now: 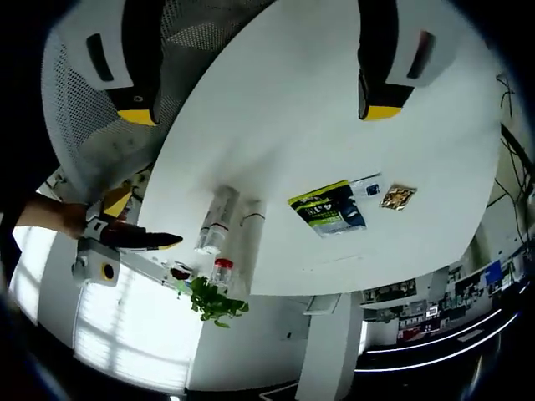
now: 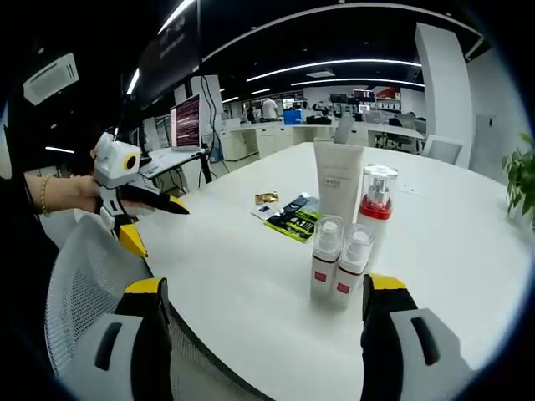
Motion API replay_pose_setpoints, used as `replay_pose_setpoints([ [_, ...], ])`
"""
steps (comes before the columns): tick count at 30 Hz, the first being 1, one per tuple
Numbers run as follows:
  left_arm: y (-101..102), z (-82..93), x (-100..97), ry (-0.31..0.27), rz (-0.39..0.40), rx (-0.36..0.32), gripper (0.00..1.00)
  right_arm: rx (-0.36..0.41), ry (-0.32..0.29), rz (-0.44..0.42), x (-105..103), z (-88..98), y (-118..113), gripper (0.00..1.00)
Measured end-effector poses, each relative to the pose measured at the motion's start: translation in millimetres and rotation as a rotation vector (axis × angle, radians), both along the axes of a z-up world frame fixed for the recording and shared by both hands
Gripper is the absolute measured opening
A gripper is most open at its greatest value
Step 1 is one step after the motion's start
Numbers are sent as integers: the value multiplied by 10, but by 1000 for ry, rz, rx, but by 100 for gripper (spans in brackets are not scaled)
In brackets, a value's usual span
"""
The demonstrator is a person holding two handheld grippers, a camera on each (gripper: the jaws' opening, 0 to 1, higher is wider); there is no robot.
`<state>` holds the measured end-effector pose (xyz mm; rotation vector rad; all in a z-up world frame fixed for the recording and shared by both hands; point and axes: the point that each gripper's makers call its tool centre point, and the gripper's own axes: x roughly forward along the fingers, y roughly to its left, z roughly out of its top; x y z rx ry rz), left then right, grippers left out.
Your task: Arrange the skincare products in the storage area until every visible bottle or jar stands upright without overlapping.
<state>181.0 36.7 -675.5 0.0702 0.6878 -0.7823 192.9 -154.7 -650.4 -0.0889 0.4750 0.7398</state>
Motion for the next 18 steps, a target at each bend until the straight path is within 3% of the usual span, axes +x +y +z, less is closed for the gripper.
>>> replay_pose_setpoints([
  [12,65,-99,-196,45,7,-3,99,-10,8,-8,9,-31,-11,96],
  [18,74,-128,-165,51,13,-5,99,-8,16,-8,12,-48,-20,95],
])
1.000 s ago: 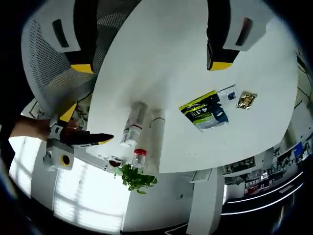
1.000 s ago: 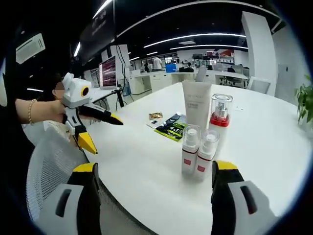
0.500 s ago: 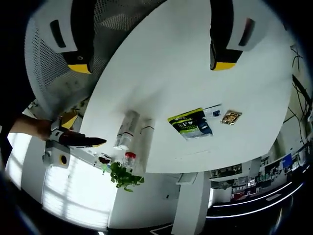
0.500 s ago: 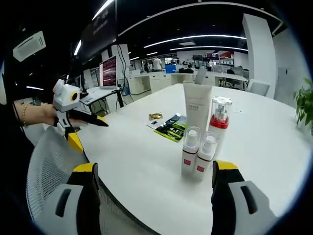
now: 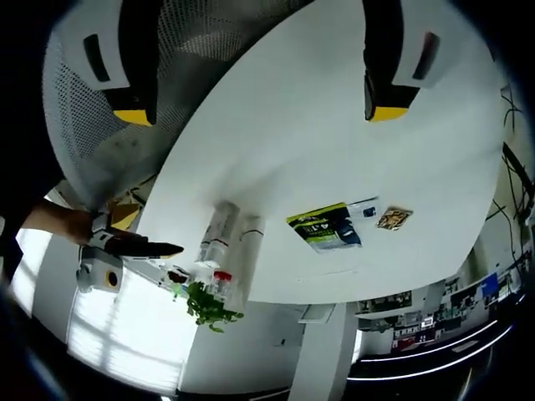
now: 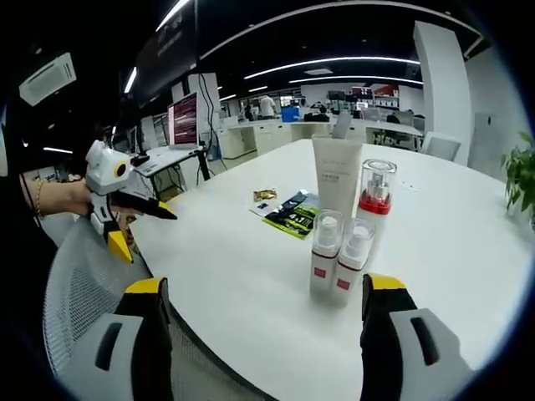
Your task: Arrange the skincare products in the storage area until every visible bottle or jar stands upright without overlapping.
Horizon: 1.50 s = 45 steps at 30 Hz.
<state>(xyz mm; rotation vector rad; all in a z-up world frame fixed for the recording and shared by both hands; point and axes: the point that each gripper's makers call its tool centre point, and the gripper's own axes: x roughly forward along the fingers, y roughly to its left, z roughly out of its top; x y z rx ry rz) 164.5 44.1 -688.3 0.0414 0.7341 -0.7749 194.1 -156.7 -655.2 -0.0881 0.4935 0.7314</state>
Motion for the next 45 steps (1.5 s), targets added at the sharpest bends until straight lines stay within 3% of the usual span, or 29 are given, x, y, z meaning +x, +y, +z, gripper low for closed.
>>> replay_pose_setpoints([
  [8,-48,-25,60,9,-9,5,99,1,10,2,-17,-20,9,94],
  [11,-64,-32,92,16,-8,42,99,0,14,-3,-18,-31,2,94],
  [22,-108,13,574,-20,96,37,99,-1,20,-21,-15,-35,-13,94],
  [31,-206,-50,1004,-9,128,95,99,-4,25,-39,-7,-41,-34,94],
  [45,-606,-251,1494,23,132,138,99,11,41,-71,14,-51,-86,94],
])
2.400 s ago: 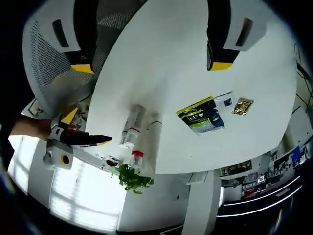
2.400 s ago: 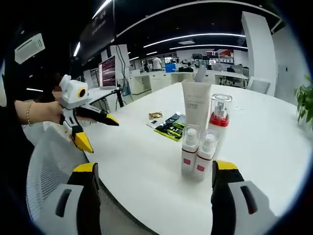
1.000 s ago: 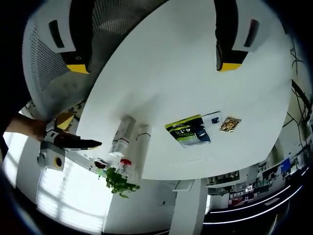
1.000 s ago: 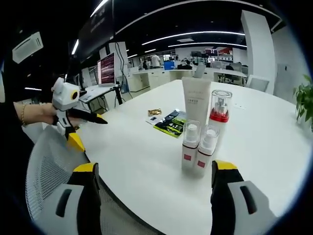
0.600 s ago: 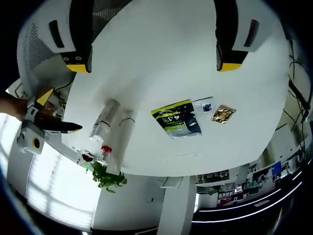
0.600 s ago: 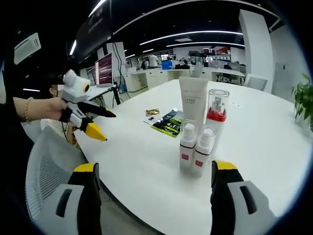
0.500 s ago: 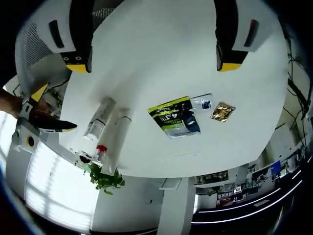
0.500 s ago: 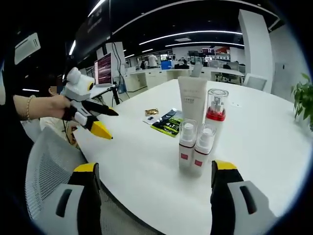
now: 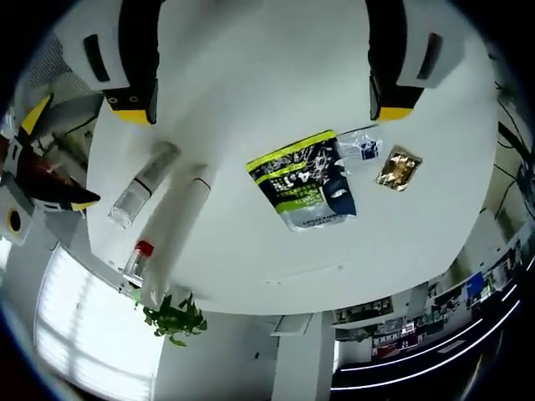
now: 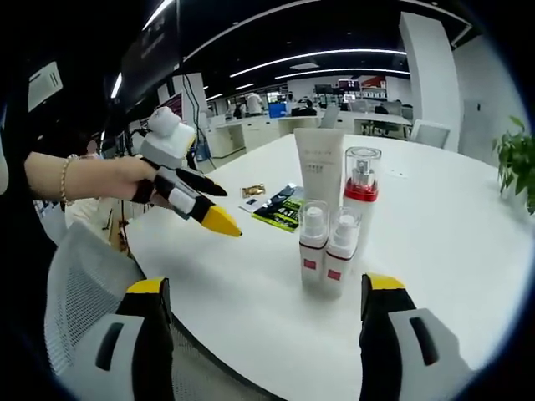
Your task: Arrange the skincare products in the storage area until every visible bottle or jar stands upright without overlapping.
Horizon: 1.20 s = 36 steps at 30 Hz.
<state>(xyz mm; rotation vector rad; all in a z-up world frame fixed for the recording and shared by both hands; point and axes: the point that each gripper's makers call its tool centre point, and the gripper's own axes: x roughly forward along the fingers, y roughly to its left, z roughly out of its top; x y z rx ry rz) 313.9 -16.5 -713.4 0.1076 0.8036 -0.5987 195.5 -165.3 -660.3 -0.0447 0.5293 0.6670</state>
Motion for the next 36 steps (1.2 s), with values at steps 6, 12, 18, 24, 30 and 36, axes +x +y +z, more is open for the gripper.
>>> replay_pose_setpoints([
  [6,-95,-89,215,-1,53,14,99,-1,11,-1,7,-24,-9,93],
  [12,-170,-165,497,-16,106,36,99,9,25,-18,24,-44,-35,93],
  [18,-161,-252,692,-14,135,65,98,9,35,-20,13,-58,-34,93],
  [24,-160,-366,867,0,139,112,96,12,46,-24,16,-74,-38,93],
  [30,-184,-456,934,32,147,127,95,21,53,-33,20,-75,-44,93],
  [36,-223,-537,993,45,127,161,90,32,60,-43,38,-81,-65,92],
])
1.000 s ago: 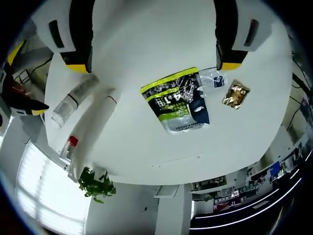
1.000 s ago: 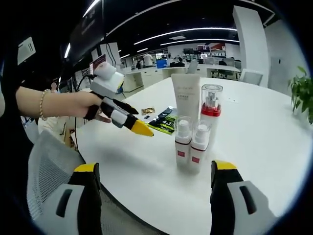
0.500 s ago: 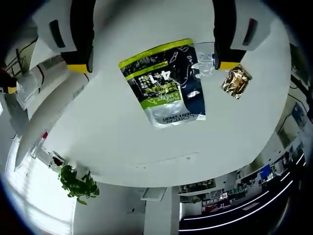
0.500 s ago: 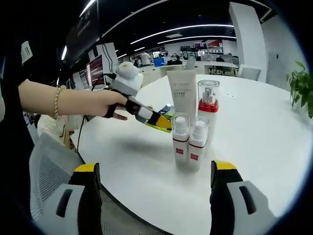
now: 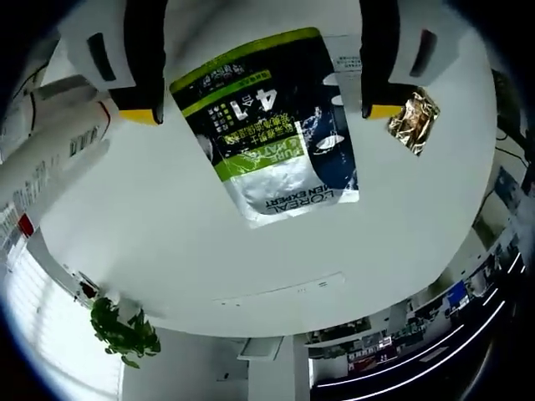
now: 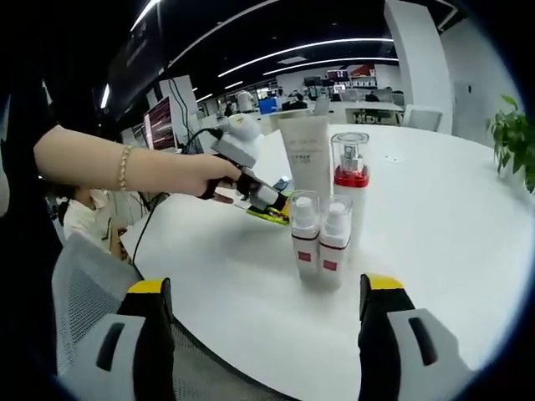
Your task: Arrange the skincare products in the storage area until every visible bottle or jar stands upright without overlapping.
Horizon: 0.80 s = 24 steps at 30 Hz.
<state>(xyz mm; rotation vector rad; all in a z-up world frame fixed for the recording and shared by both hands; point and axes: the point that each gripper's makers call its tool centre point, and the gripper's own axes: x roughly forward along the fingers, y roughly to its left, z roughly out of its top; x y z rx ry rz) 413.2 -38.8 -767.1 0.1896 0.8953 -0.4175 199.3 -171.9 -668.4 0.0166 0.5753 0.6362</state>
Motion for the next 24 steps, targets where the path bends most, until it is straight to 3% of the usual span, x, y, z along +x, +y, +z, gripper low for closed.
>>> replay_pose_setpoints([
  [8,-3,-33,95,-13,-39,26,89,1,7,-5,7,-14,-5,92],
  [11,11,-10,145,-21,-46,22,76,1,9,-8,12,-20,-11,92],
  [14,-19,-12,154,-24,-56,22,72,0,10,-9,11,-24,-13,92],
  [16,-54,15,171,-48,-95,28,64,-1,11,-11,11,-25,-16,92],
  [24,-79,55,151,-69,-107,9,39,-6,9,-18,11,-23,-32,92],
])
